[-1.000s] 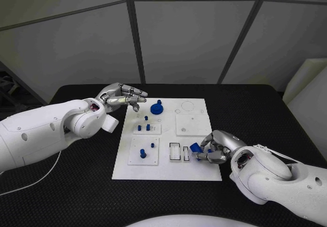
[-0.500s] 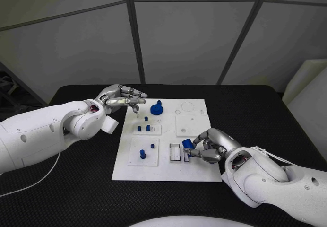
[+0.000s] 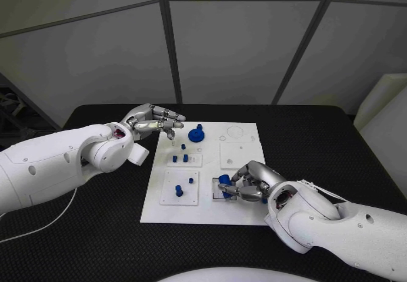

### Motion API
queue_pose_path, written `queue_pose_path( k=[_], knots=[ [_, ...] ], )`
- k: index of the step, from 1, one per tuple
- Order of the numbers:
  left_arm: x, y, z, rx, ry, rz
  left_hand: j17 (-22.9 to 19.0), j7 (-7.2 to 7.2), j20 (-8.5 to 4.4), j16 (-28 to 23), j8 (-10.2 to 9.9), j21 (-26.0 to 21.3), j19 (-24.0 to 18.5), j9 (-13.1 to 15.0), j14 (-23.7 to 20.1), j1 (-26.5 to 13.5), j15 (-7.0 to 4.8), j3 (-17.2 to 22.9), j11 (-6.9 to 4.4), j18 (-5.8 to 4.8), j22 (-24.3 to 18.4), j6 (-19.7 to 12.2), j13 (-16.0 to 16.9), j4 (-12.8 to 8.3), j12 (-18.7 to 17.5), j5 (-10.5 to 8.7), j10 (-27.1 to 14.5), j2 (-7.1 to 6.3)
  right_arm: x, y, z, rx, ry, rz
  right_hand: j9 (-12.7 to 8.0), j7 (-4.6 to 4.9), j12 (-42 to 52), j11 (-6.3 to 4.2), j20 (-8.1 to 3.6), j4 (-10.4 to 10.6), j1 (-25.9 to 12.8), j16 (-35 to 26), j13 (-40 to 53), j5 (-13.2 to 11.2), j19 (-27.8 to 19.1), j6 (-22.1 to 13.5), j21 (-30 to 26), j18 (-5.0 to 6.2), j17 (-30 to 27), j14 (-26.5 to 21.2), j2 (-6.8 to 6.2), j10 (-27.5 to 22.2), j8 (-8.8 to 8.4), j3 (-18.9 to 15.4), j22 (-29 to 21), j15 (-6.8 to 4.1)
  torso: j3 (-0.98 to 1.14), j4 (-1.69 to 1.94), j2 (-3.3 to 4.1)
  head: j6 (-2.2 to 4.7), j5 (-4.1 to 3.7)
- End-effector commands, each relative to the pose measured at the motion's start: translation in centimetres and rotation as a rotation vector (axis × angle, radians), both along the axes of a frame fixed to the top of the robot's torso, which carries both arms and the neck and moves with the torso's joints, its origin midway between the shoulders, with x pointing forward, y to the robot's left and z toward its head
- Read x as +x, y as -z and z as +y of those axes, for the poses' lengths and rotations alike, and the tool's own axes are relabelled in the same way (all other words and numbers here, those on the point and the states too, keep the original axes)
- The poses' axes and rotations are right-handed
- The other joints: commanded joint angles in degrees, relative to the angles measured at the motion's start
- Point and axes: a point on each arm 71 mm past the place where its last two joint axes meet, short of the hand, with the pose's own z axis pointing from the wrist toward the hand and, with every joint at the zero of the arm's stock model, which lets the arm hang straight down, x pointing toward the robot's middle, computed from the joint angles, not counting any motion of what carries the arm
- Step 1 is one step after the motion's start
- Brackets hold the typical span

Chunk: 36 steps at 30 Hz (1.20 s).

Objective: Assemble the parts on the task board

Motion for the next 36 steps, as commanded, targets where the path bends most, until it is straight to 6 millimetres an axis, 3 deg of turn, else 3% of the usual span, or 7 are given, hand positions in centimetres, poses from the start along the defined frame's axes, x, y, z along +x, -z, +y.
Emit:
queue_pose_path(
  k=[1,10,15,17,25,33,36],
  knots=[
    [-0.03,-0.11,-0.19,-0.007,0.011,0.001,-0.08,0.24,0.07,-0.19,-0.24,-0.39,-0.31,-0.06,0.15,-0.41,0.16,-0.14,0.10,-0.67,0.03,-0.34,0.05,-0.04,-0.11,-0.16,-0.30,0.20,0.16,0.13,0.24,-0.017,-0.001,0.014,0.08,-2.34,-0.31,-0.57,-0.29,0.20,-0.48,0.26,0.05,-0.09,6.05,2.75,0.18,-0.86,0.08,2.35,-0.03,-0.01,-0.13,-0.20,15.09,-0.44,0.06,-0.10,-0.05,0.00,0.11],
    [-0.03,-0.10,-0.25,-0.007,0.013,0.003,-0.08,0.23,0.07,-0.25,-0.24,-0.43,-0.31,-0.06,0.16,-0.40,0.16,-0.16,0.09,-0.66,0.03,-0.36,0.07,-0.11,-0.11,-0.15,-0.32,0.17,0.57,0.42,0.65,-0.031,0.003,0.015,0.67,-2.48,-0.60,-0.70,-0.44,0.21,-2.12,0.22,0.02,-1.44,6.05,3.29,0.18,-0.86,0.06,2.33,-0.39,0.01,-0.37,-0.49,15.09,-0.57,0.02,-0.01,-0.08,-0.02,0.10],
    [-0.04,-0.11,-0.23,-0.007,0.013,0.003,-0.08,0.23,0.07,-0.25,-0.24,-0.43,-0.31,-0.06,0.16,-0.40,0.16,-0.16,0.09,-0.66,0.03,-0.36,0.07,-0.11,-0.11,-0.15,-0.32,0.17,0.74,0.54,0.95,-0.035,0.001,0.016,1.82,-2.47,-1.29,-0.68,-0.52,0.27,-5.50,-0.05,-0.13,-10.25,6.05,3.56,0.18,-0.86,-0.30,2.23,-1.68,-0.08,-1.06,-1.48,15.09,-0.60,0.00,-0.02,-0.09,-0.10,0.36],
    [-0.05,-0.11,-0.21,-0.007,0.013,0.003,-0.08,0.23,0.07,-0.25,-0.24,-0.43,-0.31,-0.06,0.16,-0.40,0.16,-0.16,0.09,-0.66,0.03,-0.36,0.07,-0.11,-0.11,-0.15,-0.32,0.17,0.77,0.54,1.01,-0.034,0.002,0.014,2.11,-2.42,-1.52,-0.65,-0.51,0.30,-6.55,-0.15,-0.21,-12.15,6.05,3.53,0.18,-0.86,-0.44,2.20,-2.24,-0.14,-1.27,-2.02,15.09,-0.57,0.00,-0.04,-0.08,-0.10,0.40],
    [-0.07,-0.12,-0.11,-0.006,0.011,0.004,-0.08,0.23,0.07,-0.25,-0.24,-0.43,-0.31,-0.06,0.16,-0.40,0.16,-0.16,0.09,-0.66,0.03,-0.36,0.07,-0.11,-0.11,-0.15,-0.32,0.17,0.87,0.44,1.02,-0.033,0.009,-0.005,3.73,-2.24,-2.73,-0.48,-0.37,0.24,-9.86,-0.56,-0.59,-12.55,6.05,3.39,0.18,-0.86,-0.89,2.11,-0.33,-0.44,-2.33,-9.53,15.09,-0.44,0.03,-0.06,-0.09,-0.18,0.59],
    [-0.06,-0.12,-0.11,-0.006,0.011,0.004,-0.08,0.23,0.07,-0.25,-0.24,-0.43,-0.31,-0.06,0.16,-0.40,0.16,-0.16,0.09,-0.66,0.03,-0.36,0.07,-0.11,-0.11,-0.15,-0.32,0.17,0.81,0.23,0.91,-0.029,0.011,-0.025,4.03,-2.24,-2.98,-0.48,-0.37,0.20,-10.00,-0.58,-0.69,-12.55,6.05,3.46,0.18,-0.86,-0.87,2.12,0.03,-0.49,-2.46,-10.33,15.09,-0.43,0.08,-0.06,-0.11,-0.13,0.63],
    [-0.06,-0.12,-0.10,-0.006,0.011,0.004,-0.08,0.23,0.07,-0.25,-0.24,-0.43,-0.31,-0.06,0.16,-0.40,0.16,-0.16,0.09,-0.66,0.03,-0.36,0.07,-0.11,-0.11,-0.15,-0.32,0.17,0.62,0.05,0.93,-0.025,-0.002,-0.033,4.52,-2.28,-2.97,-0.52,-0.37,0.07,-7.68,-0.54,-0.55,-11.69,6.05,3.62,0.18,-0.86,-0.69,2.17,0.55,-0.41,-2.66,-10.43,15.09,-0.44,0.08,-0.05,-0.09,-0.08,0.59]
  ],
)
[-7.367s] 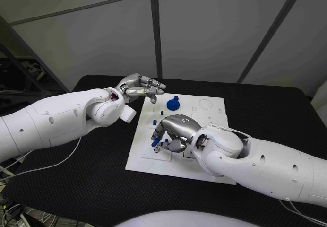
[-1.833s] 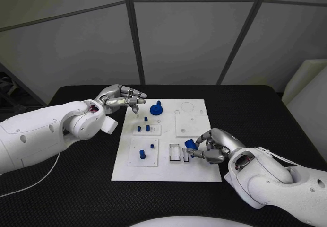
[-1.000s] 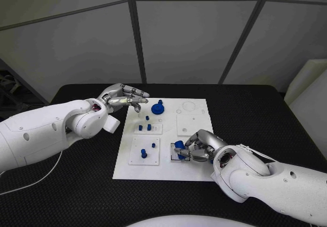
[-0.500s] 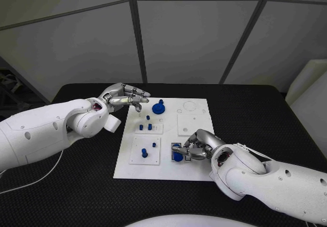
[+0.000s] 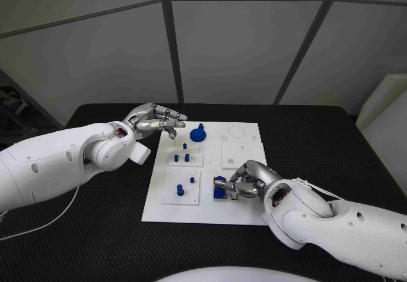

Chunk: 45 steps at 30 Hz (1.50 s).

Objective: Assemble the parts on the task board

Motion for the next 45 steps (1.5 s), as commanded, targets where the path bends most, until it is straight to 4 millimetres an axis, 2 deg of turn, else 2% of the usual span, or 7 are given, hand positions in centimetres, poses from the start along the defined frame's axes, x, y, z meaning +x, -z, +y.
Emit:
queue_pose_path(
  k=[1,7,14,21,31,42,45],
  knots=[
    [0.0,-0.1,-0.1,-0.007,0.009,0.000,-0.09,0.23,0.07,-0.25,-0.24,-0.21,-0.31,-0.06,0.15,-0.40,0.16,-0.16,0.09,-0.66,0.03,-0.36,0.09,-0.11,-0.11,-0.15,-0.32,0.17,-0.2,-0.5,0.1,0.008,-0.018,-0.036,0.58,0.09,-0.14,0.10,-0.43,-0.21,3.77,-0.20,0.20,1.13,6.05,0.00,0.18,-0.87,0.19,1.99,0.33,-0.12,-0.44,-0.21,15.09,-0.20,0.03,-0.02,0.01,0.04,-0.05],
    [0.0,-0.1,-0.1,-0.007,0.009,0.000,-0.09,0.23,0.07,-0.25,-0.24,-0.21,-0.31,-0.06,0.15,-0.40,0.16,-0.16,0.09,-0.66,0.03,-0.36,0.09,-0.11,-0.11,-0.15,-0.32,0.17,-0.5,-0.7,0.3,-0.006,-0.045,-0.048,1.54,-0.06,-0.26,-0.08,-0.52,-4.91,14.27,-0.18,0.38,3.53,6.05,0.28,0.18,-0.87,0.37,2.02,0.20,-0.07,-0.80,0.93,15.09,-0.38,0.01,-0.08,-0.02,-0.06,-0.01],
    [0.0,-0.1,-0.1,-0.007,0.010,0.001,-0.09,0.23,0.07,-0.25,-0.24,-0.21,-0.31,-0.06,0.15,-0.40,0.16,-0.16,0.09,-0.66,0.03,-0.36,0.09,-0.11,-0.11,-0.15,-0.32,0.17,-0.3,-0.6,0.4,-0.026,-0.050,-0.062,2.16,-0.20,-0.26,-0.19,-0.59,-6.81,17.79,-0.02,0.59,3.71,6.05,0.76,0.18,-0.87,0.81,2.10,0.97,0.06,-1.16,0.50,15.09,-0.44,0.01,0.00,-0.01,-0.08,-0.05],
    [0.0,-0.1,-0.2,-0.007,0.010,0.002,-0.09,0.23,0.07,-0.25,-0.24,-0.21,-0.31,-0.06,0.15,-0.40,0.16,-0.16,0.09,-0.66,0.03,-0.36,0.09,-0.11,-0.11,-0.15,-0.32,0.17,0.3,-0.4,0.3,-0.035,-0.026,-0.086,2.46,-0.36,-0.19,-0.33,-0.64,-7.15,18.64,0.13,0.73,3.79,6.05,1.26,0.18,-0.87,1.16,2.16,2.19,0.17,-1.25,0.38,15.09,-0.52,0.01,0.03,-0.03,-0.23,0.00],
    [0.1,0.0,-0.1,-0.006,0.009,0.002,-0.09,0.23,0.07,-0.25,-0.24,-0.21,-0.31,-0.06,0.15,-0.40,0.16,-0.16,0.09,-0.66,0.03,-0.36,0.09,-0.11,-0.11,-0.15,-0.32,0.17,0.1,-0.9,0.1,0.001,-0.040,-0.112,2.59,-0.26,-0.52,-0.27,-0.66,-7.03,18.32,0.02,0.57,3.74,6.05,1.12,0.18,-0.87,0.97,2.12,2.02,0.09,-1.53,-0.38,15.09,-0.53,0.04,-0.14,-0.03,-0.14,0.09],
    [0.0,0.0,0.0,-0.005,0.007,0.002,-0.09,0.23,0.07,-0.25,-0.24,-0.21,-0.31,-0.06,0.15,-0.40,0.16,-0.16,0.09,-0.66,0.03,-0.36,0.09,-0.11,-0.11,-0.15,-0.32,0.17,-0.5,-2.6,-4.9,0.099,0.001,-0.120,0.07,1.60,-3.68,1.24,0.27,-4.64,16.84,-1.02,-1.26,4.97,6.05,-3.58,0.18,-0.87,-0.55,1.75,3.76,-1.11,-5.54,-2.74,15.09,0.63,-0.03,-0.20,-0.08,0.14,-0.70],
    [0.0,0.0,0.0,-0.005,0.006,0.002,-0.09,0.23,0.07,-0.25,-0.24,-0.21,-0.31,-0.06,0.15,-0.40,0.16,-0.16,0.09,-0.66,0.03,-0.36,0.09,-0.11,-0.11,-0.15,-0.32,0.17,-0.4,-2.5,-6.9,0.036,0.014,-0.101,-1.89,2.00,-4.17,1.54,0.48,-4.75,18.09,-1.12,-1.50,7.93,6.05,-4.94,0.18,-0.87,-0.61,1.76,4.45,-1.20,-5.61,-2.85,15.09,0.86,-0.15,-0.21,-0.14,0.39,-1.26]
  ],
)
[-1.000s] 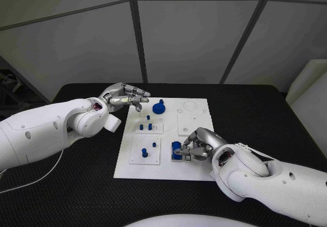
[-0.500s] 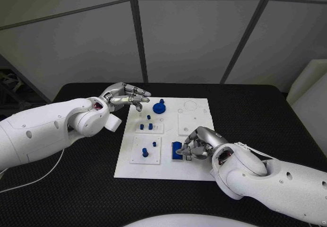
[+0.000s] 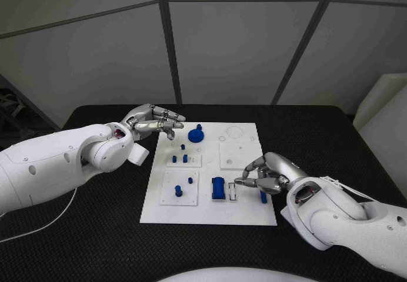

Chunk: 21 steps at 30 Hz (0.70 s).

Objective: Assemble the parts on the task board

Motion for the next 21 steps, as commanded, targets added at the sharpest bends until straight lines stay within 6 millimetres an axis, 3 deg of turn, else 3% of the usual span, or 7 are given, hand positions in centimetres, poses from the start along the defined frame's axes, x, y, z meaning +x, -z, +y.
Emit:
queue_pose_path(
  k=[1,5,9,13,16,21],
  knots=[
    [0.0,-0.1,-0.1,-0.007,0.007,-0.002,-0.10,0.23,0.07,-0.25,-0.24,-0.21,-0.31,-0.06,0.15,-0.40,0.16,-0.16,0.09,-0.66,0.03,-0.36,0.06,-0.11,-0.11,-0.15,-0.32,0.18,0.0,0.1,-1.3,-0.022,-0.017,0.029,-1.82,0.24,-0.51,0.47,0.54,0.00,0.94,-0.26,-0.22,2.84,6.04,-1.00,0.18,-0.86,0.09,1.95,0.57,-0.09,-0.35,-0.21,15.10,0.62,-0.17,-0.05,-0.11,0.27,-0.57],
    [-0.1,-0.1,-0.2,-0.009,0.009,-0.003,-0.10,0.23,0.07,-0.25,-0.24,-0.21,-0.31,-0.06,0.15,-0.40,0.16,-0.16,0.09,-0.66,0.03,-0.36,0.06,-0.11,-0.11,-0.15,-0.32,0.18,0.0,0.2,-3.4,-0.115,-0.006,0.040,-3.90,0.22,-0.53,0.45,0.67,0.01,1.99,0.04,-0.15,3.89,6.04,-0.49,0.18,-0.86,0.77,2.09,1.01,0.08,-0.29,-0.53,15.10,0.69,-0.18,-0.20,-0.17,0.21,-1.05],
    [-0.1,-0.1,-0.2,-0.010,0.011,-0.003,-0.10,0.23,0.07,-0.25,-0.24,-0.21,-0.31,-0.06,0.15,-0.40,0.16,-0.16,0.09,-0.66,0.03,-0.36,0.06,-0.11,-0.11,-0.15,-0.32,0.18,-0.2,0.3,-4.5,-0.197,0.001,0.041,-5.13,0.08,-0.50,0.34,0.66,0.14,2.40,0.23,-0.08,3.92,6.04,0.40,0.18,-0.86,1.18,2.18,1.08,0.24,-0.22,-1.00,15.10,0.62,-0.03,-0.23,-0.12,0.12,-1.24],
    [-0.1,-0.1,-0.2,-0.010,0.011,-0.004,-0.10,0.23,0.07,-0.25,-0.24,-0.21,-0.31,-0.06,0.15,-0.40,0.16,-0.16,0.09,-0.66,0.03,-0.36,0.06,-0.11,-0.11,-0.15,-0.32,0.18,-0.3,0.4,-4.8,-0.249,0.000,0.045,-5.81,0.00,-0.66,0.30,0.65,0.41,2.28,0.23,-0.14,3.90,6.04,1.04,0.18,-0.86,1.21,2.18,0.83,0.27,-0.14,-1.60,15.10,0.59,-0.06,-0.26,-0.15,0.02,-1.50],
    [-0.1,-0.1,-0.2,-0.010,0.011,-0.004,-0.10,0.23,0.07,-0.25,-0.24,-0.21,-0.31,-0.06,0.15,-0.40,0.16,-0.16,0.09,-0.66,0.03,-0.36,0.06,-0.11,-0.11,-0.15,-0.32,0.18,-0.5,0.7,-4.7,-0.289,-0.003,0.057,-6.28,-0.01,-0.97,0.28,0.63,0.70,2.05,0.13,-0.31,3.87,6.04,1.36,0.18,-0.86,1.06,2.13,0.47,0.19,-0.14,-2.17,15.10,0.58,-0.18,-0.05,-0.19,-0.02,-1.76],
    [-0.2,-0.1,-0.2,-0.010,0.011,-0.004,-0.10,0.23,0.07,-0.25,-0.24,-0.21,-0.31,-0.06,0.15,-0.40,0.16,-0.16,0.09,-0.66,0.03,-0.36,0.06,-0.11,-0.11,-0.15,-0.32,0.18,-1.1,1.6,-4.2,-0.307,-0.010,0.071,-6.74,0.04,-1.30,0.32,0.63,1.05,1.79,-0.03,-0.48,3.87,6.04,1.41,0.18,-0.86,0.82,2.07,0.09,0.09,-0.20,-2.75,15.10,0.59,-0.16,0.04,-0.17,-0.02,-1.72]
  ],
)
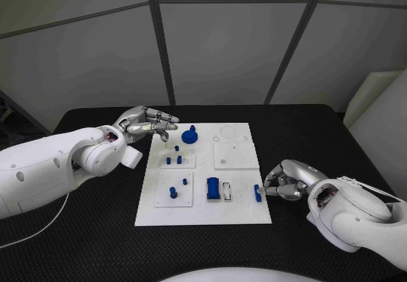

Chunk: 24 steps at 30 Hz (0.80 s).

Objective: Assemble the parts on the task board

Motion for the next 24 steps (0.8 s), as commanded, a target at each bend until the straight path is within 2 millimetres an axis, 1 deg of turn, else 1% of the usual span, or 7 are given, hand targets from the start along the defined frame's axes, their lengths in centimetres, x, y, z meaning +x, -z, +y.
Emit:
queue_pose_path(
  k=[1,5,10,13,16,21,24],
  knots=[
    [0.0,-0.1,-0.1,-0.009,0.007,-0.005,-0.05,0.23,0.07,-0.25,-0.24,-0.21,-0.31,-0.06,0.16,-0.40,0.16,-0.16,0.09,-0.66,0.03,-0.36,0.07,-0.11,-0.11,-0.15,-0.32,0.18,-0.3,0.4,0.4,-0.072,-0.015,0.002,-0.26,-0.08,-0.35,0.12,0.23,0.12,-0.13,-0.06,-0.10,0.20,6.05,0.37,0.18,-0.86,-0.13,2.09,-0.92,-0.13,-0.21,-0.60,15.10,0.23,0.01,0.14,0.02,0.01,0.08],
    [-0.1,-0.1,0.0,-0.008,0.006,-0.004,-0.05,0.23,0.07,-0.25,-0.24,-0.21,-0.31,-0.06,0.16,-0.40,0.16,-0.16,0.09,-0.66,0.03,-0.36,0.07,-0.11,-0.11,-0.15,-0.32,0.18,-0.4,0.8,1.0,-0.066,-0.016,0.000,-0.63,-0.04,-0.52,0.17,0.25,0.54,-0.40,-0.14,-0.16,0.21,6.05,0.30,0.18,-0.86,-0.22,2.06,-1.18,-0.18,-0.22,-1.03,15.10,0.26,-0.01,0.15,0.04,0.05,0.25],
    [-0.1,-0.1,0.1,-0.007,0.004,-0.003,-0.05,0.23,0.07,-0.25,-0.24,-0.21,-0.31,-0.06,0.16,-0.40,0.16,-0.16,0.09,-0.66,0.03,-0.36,0.07,-0.11,-0.11,-0.15,-0.32,0.18,-0.5,1.2,1.3,-0.069,-0.013,0.002,-0.87,-0.03,-0.59,0.18,0.27,0.88,-0.60,-0.15,-0.18,0.22,6.05,0.32,0.18,-0.86,-0.20,2.06,-1.34,-0.20,-0.20,-1.30,15.10,0.28,-0.03,0.04,0.00,0.08,0.43],
    [-0.1,-0.1,0.2,-0.007,0.003,-0.004,-0.05,0.23,0.07,-0.25,-0.24,-0.21,-0.31,-0.06,0.16,-0.40,0.16,-0.16,0.09,-0.66,0.03,-0.36,0.07,-0.11,-0.11,-0.15,-0.32,0.18,-0.4,1.4,1.4,-0.074,-0.014,0.008,-0.88,-0.03,-0.56,0.18,0.27,0.91,-0.60,-0.13,-0.16,0.22,6.05,0.34,0.18,-0.86,-0.16,2.07,-1.34,-0.19,-0.19,-1.31,15.10,0.28,-0.02,0.08,0.00,0.00,0.42],
    [-0.1,-0.1,0.2,-0.007,0.003,-0.004,-0.07,0.24,0.08,-0.43,-0.24,-0.29,-0.31,-0.06,0.18,-0.44,0.16,-0.20,0.10,-0.66,0.03,-0.37,0.12,-0.22,-0.09,-0.12,-0.34,0.24,-0.4,1.6,1.6,-0.079,-0.014,0.012,-1.00,-0.09,-0.50,0.14,0.27,0.99,-0.39,-0.14,-0.10,0.29,6.05,0.52,0.18,-0.86,-0.16,2.07,-1.14,-0.16,-0.12,-1.25,15.10,0.28,0.02,0.11,0.02,-0.03,0.43],
    [-0.1,-0.1,0.2,-0.007,0.004,-0.003,-0.07,0.24,0.08,-0.43,-0.24,-0.29,-0.31,-0.06,0.18,-0.44,0.16,-0.20,0.10,-0.66,0.03,-0.37,0.12,-0.22,-0.09,-0.12,-0.34,0.24,-0.1,1.9,2.0,-0.100,-0.018,0.009,-1.46,-0.19,-0.57,0.05,0.23,0.71,1.02,-0.14,-0.08,0.50,6.05,0.76,0.18,-0.86,-0.07,2.09,-0.50,-0.16,-0.11,-0.92,15.10,0.20,-0.01,0.17,-0.03,-0.09,0.46],
    [-0.1,-0.1,0.2,-0.006,0.004,-0.003,-0.07,0.24,0.08,-0.43,-0.24,-0.29,-0.31,-0.06,0.18,-0.44,0.16,-0.20,0.10,-0.66,0.03,-0.37,0.12,-0.22,-0.09,-0.12,-0.34,0.24,0.1,2.0,2.3,-0.118,-0.028,-0.001,-1.82,-0.25,-0.62,-0.02,0.18,0.17,2.39,-0.16,-0.05,0.89,6.05,0.86,0.18,-0.86,-0.04,2.09,-0.02,-0.18,-0.13,-0.61,15.10,0.14,-0.01,0.15,0.01,-0.08,0.51]
  ],
)
